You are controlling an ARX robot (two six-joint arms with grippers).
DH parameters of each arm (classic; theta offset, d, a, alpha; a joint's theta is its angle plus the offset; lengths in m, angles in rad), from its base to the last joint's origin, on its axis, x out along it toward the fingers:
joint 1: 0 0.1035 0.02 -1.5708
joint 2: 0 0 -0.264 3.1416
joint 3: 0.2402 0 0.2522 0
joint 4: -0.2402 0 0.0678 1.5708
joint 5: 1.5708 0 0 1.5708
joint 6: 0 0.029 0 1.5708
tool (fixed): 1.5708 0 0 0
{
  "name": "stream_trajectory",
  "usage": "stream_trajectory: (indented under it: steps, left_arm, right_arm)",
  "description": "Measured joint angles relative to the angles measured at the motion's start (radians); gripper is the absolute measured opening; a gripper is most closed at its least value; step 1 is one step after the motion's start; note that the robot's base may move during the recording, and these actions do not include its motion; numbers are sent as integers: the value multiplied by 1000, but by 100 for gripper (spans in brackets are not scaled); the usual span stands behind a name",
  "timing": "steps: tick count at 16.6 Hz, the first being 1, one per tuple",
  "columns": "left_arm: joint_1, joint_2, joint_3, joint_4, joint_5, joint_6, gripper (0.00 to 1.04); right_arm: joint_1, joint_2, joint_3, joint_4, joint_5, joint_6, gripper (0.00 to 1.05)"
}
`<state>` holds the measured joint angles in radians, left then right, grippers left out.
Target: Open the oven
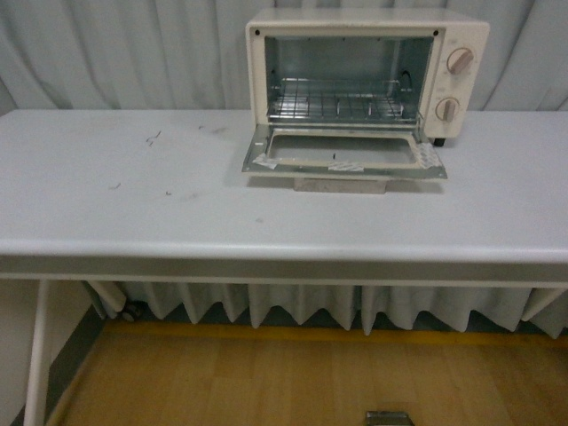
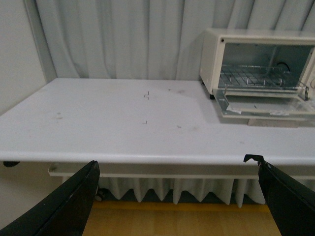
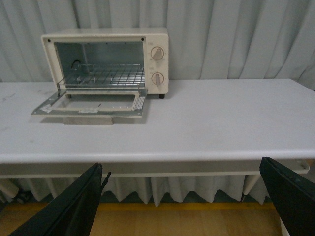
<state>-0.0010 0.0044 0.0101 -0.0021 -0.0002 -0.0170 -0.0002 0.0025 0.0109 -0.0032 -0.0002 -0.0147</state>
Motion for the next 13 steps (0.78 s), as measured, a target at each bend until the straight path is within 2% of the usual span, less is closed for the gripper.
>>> stream_trajectory:
  steps: [13]
  left_arm:
    - [0, 0, 0, -3, -2, 1, 98]
  right_arm:
    - [0, 0, 0, -4, 0, 0, 98]
